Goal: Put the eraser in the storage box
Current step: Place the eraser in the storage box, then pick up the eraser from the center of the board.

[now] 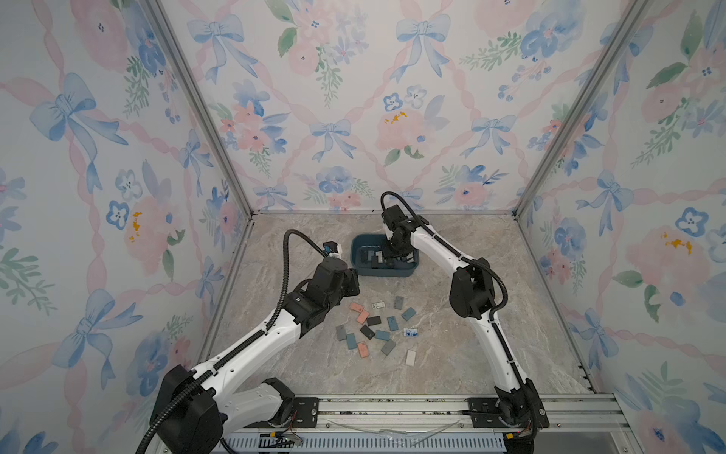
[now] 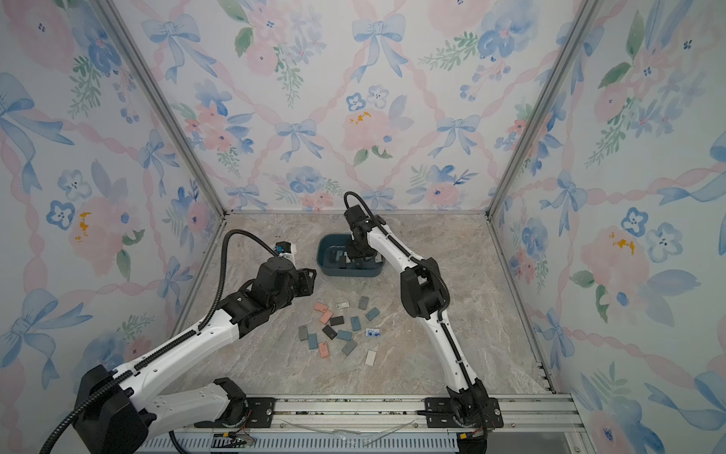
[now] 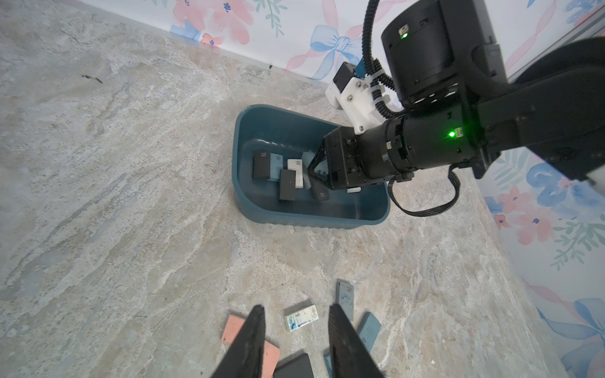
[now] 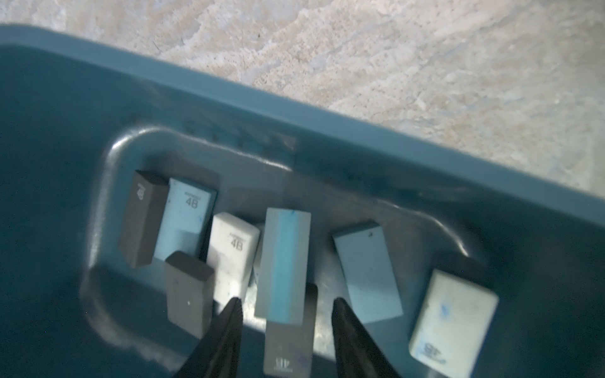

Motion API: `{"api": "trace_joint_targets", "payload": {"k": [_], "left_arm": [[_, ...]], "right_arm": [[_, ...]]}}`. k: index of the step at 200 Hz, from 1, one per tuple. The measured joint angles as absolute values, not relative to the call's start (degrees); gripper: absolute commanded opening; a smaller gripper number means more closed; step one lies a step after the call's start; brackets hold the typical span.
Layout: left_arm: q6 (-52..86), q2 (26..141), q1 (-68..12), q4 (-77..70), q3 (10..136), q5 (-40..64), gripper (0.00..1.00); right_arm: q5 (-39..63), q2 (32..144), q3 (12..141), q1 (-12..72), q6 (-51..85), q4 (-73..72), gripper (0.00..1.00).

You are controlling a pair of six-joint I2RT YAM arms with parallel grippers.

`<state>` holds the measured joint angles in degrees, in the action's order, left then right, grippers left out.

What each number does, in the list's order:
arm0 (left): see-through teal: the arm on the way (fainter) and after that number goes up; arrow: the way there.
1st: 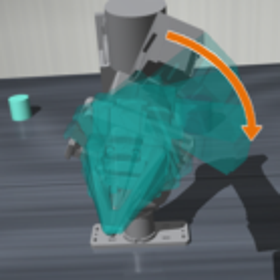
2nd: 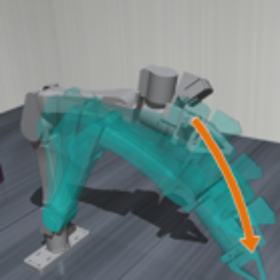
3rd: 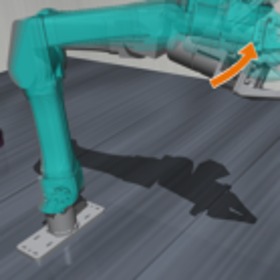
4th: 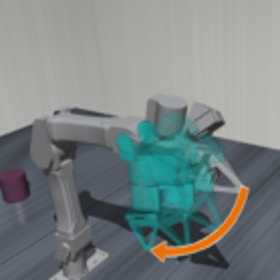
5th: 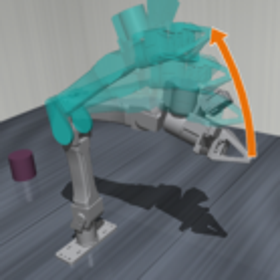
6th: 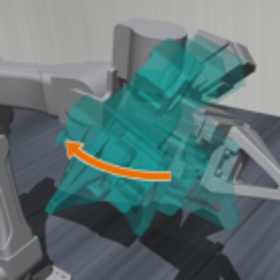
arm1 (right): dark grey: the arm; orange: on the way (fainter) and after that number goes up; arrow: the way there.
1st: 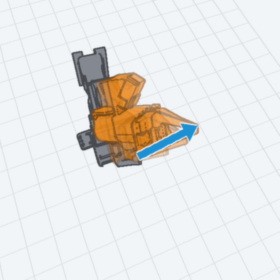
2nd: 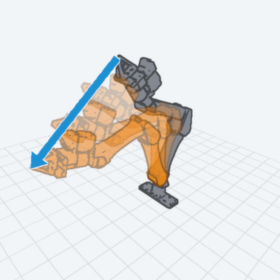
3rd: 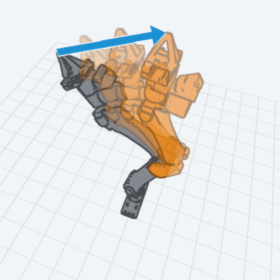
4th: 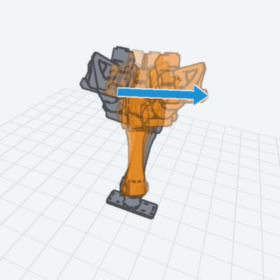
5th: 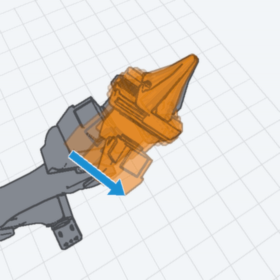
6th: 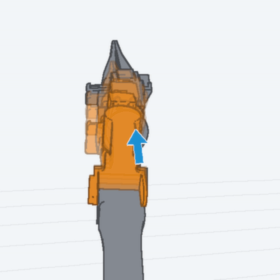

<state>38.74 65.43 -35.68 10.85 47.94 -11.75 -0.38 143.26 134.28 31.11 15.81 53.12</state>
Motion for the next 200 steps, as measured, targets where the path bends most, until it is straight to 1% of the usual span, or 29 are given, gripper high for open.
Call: {"api": "trace_joint_targets", "payload": {"k": [42, 80, 103, 126, 167, 200], "left_arm": [[39.5, 64.8, -35.7, 11.4, 47.2, -11.7, 0.36], [40.8, 64.6, -35.7, 13.5, 46.4, -11.8, 0.36], [41.8, 64.8, -35.7, 15.0, 46.1, -11.7, 0.36], [42.7, 65.1, -35.7, 16.1, 45.7, -11.6, 0.38], [44.4, 65.8, -36.5, 19.1, 44.8, -10.8, 0.4], [46.7, 65.9, -37.1, 21.6, 43.7, -10.2, 0.43]], "right_arm": [[-0.4, 132.5, 123.5, 31.1, 15.8, 49.8, 0.51], [-0.3, 122.5, 113.3, 31.1, 15.9, 45.4, 0.51], [-0.2, 116.3, 105.1, 31.1, 16.5, 42.2, 0.5], [-0.2, 110.0, 97.0, 31.2, 17.2, 39.7, 0.51], [-0.5, 102.2, 87.8, 31.2, 18.7, 36.8, 0.51], [-0.8, 98.9, 83.9, 31.3, 19.3, 35.3, 0.51]]}}
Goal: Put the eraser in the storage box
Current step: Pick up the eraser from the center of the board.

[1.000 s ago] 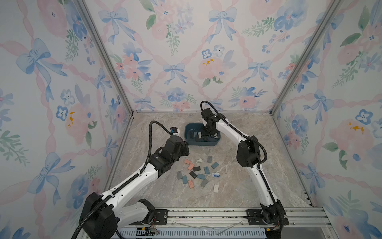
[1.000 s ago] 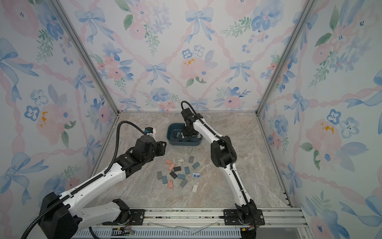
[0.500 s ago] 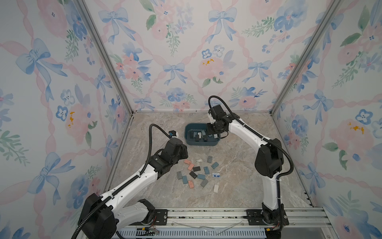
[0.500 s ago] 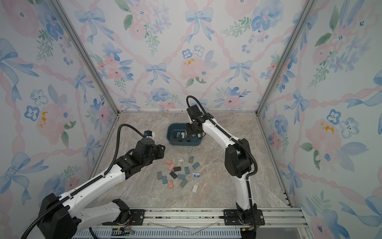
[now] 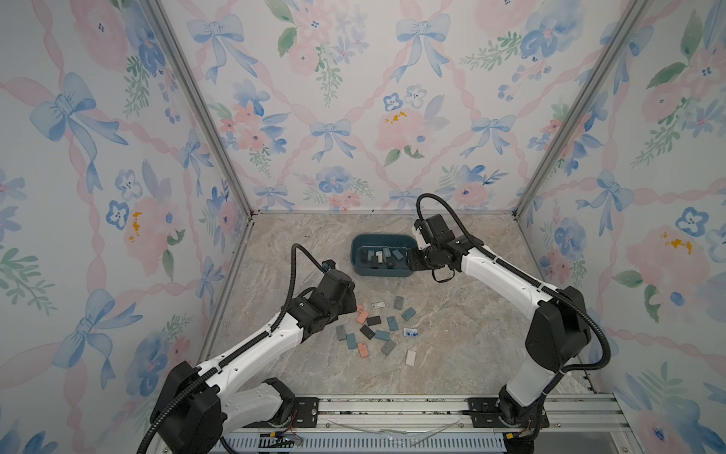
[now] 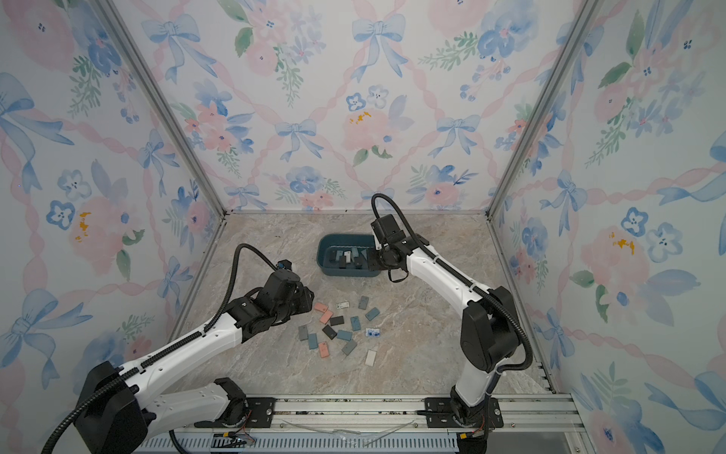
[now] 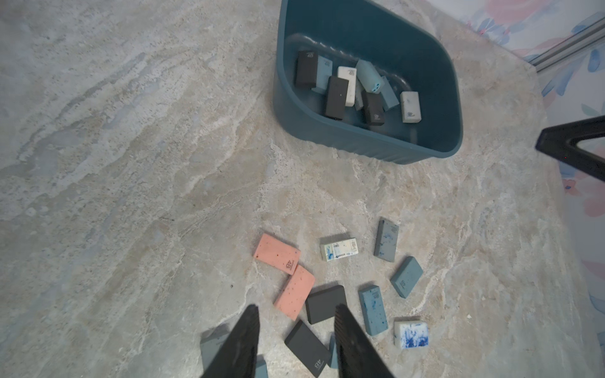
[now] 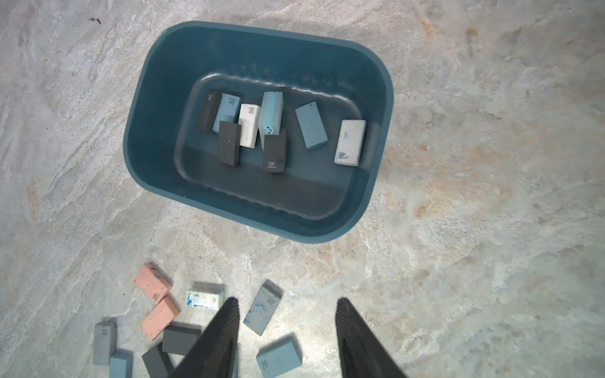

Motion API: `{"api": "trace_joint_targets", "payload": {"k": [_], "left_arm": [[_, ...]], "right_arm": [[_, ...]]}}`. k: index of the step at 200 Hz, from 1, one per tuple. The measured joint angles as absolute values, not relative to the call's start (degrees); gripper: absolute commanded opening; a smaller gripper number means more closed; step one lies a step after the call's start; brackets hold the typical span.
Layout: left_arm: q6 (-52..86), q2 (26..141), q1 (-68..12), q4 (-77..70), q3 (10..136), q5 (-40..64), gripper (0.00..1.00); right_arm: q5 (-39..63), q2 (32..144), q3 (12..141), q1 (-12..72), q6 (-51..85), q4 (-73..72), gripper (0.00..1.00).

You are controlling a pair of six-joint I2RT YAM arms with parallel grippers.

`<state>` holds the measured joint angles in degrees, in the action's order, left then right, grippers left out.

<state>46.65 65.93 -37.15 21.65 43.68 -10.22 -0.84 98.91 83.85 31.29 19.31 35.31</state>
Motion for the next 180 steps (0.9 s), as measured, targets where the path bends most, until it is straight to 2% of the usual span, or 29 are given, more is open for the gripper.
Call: {"api": "trace_joint_targets", "payload": {"k": [93, 133, 180], "left_arm": [[52.5, 66.2, -39.0, 27.0, 37.4, -8.5, 0.47], [53.8, 66.2, -39.0, 27.6, 35.9, -8.0, 0.54], [54.7, 68.1, -39.0, 27.6, 35.7, -8.1, 0.57]], "right_arm": [[-0.9, 96.8, 79.5, 31.3, 20.2, 32.1, 0.51], [-0.9, 96.8, 78.2, 31.2, 20.6, 31.8, 0.51], [-0.9, 96.7, 77.1, 31.2, 21.2, 31.2, 0.51]]}}
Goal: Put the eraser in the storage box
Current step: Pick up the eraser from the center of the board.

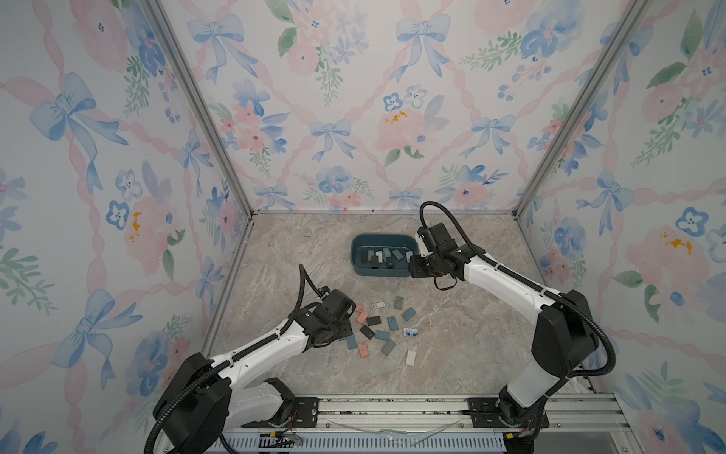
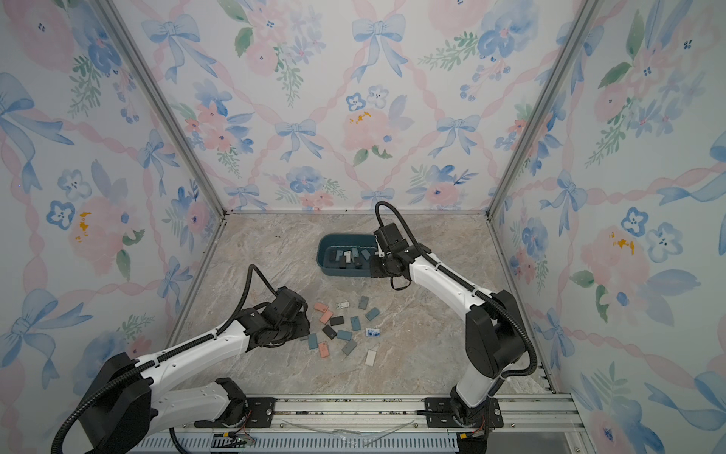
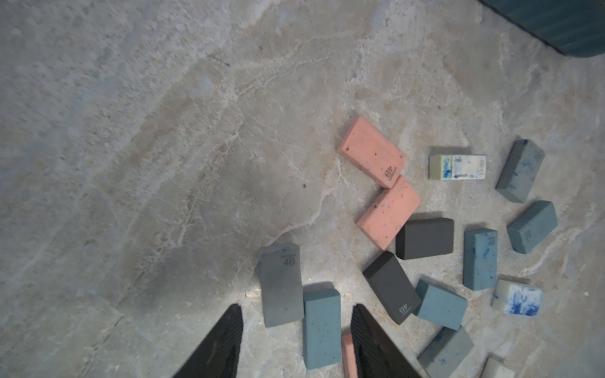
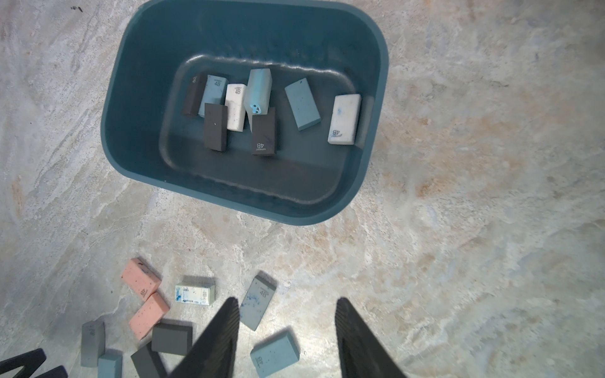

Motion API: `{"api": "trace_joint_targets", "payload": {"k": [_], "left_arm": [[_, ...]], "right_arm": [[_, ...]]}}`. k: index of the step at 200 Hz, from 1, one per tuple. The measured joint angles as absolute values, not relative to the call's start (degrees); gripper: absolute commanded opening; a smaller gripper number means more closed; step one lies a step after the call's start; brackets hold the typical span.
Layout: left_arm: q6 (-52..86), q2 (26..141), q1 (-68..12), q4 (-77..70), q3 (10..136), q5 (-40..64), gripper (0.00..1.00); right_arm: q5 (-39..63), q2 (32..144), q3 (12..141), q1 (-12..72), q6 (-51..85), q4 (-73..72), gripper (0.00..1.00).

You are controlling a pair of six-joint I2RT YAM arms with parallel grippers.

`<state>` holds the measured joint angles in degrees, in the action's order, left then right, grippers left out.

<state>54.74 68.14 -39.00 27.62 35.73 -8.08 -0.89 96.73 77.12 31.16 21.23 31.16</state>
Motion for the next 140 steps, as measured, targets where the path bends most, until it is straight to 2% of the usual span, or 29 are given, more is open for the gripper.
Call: {"api": "trace_joint_targets", "payload": {"k": [140], "left_arm": [[54.7, 76.3, -39.0, 27.6, 37.3, -8.2, 0.55]], "right_arm": [[-0.8, 95.0, 74.7, 30.2, 21.7, 30.5, 0.5]]}}
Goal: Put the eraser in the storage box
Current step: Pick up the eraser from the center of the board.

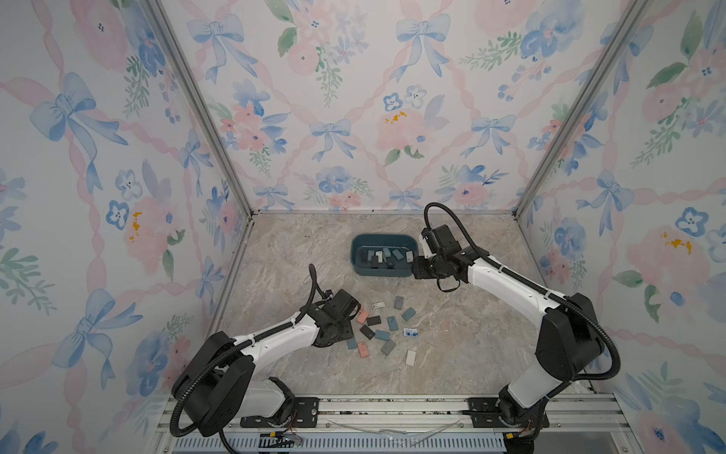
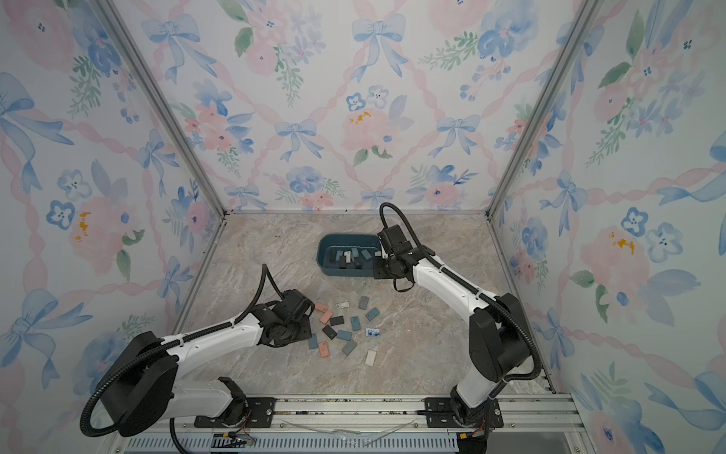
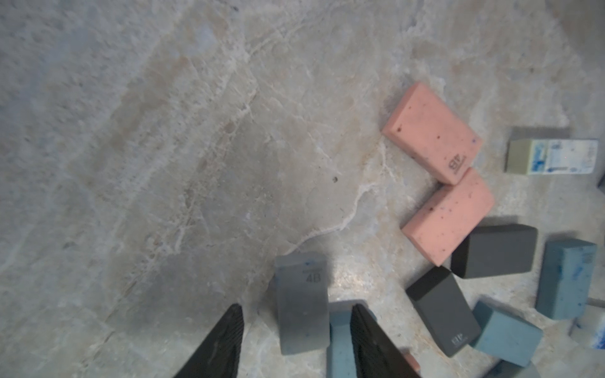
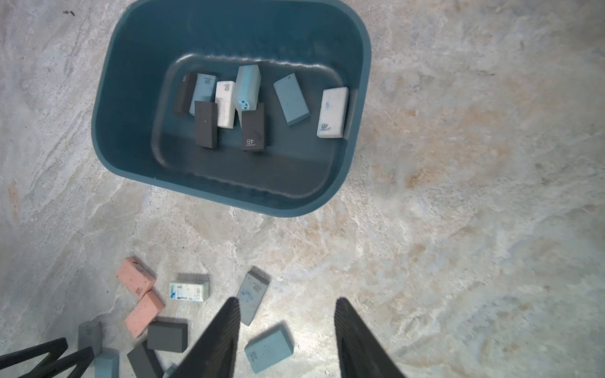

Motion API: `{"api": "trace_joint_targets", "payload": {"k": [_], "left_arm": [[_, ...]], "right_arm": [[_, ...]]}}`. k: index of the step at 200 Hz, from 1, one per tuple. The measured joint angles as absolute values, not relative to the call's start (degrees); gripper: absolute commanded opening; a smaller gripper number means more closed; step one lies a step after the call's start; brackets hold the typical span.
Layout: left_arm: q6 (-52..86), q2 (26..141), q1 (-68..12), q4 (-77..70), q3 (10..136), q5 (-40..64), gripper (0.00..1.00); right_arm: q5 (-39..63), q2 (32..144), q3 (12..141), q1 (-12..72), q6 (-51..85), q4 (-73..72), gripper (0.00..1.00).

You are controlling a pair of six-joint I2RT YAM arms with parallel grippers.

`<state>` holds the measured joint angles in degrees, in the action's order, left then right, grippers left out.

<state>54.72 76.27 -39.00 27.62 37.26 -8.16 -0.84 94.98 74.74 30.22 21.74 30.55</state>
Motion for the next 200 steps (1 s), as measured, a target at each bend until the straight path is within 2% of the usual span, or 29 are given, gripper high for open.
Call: {"api": "trace_joint_targets", "payload": {"k": [200], "left_arm": [[54.7, 82.0, -39.4, 27.6, 39.9, -9.3, 0.4]], "right_arm": [[-0.8, 94.9, 74.5, 29.9, 22.1, 30.5, 0.49]]}}
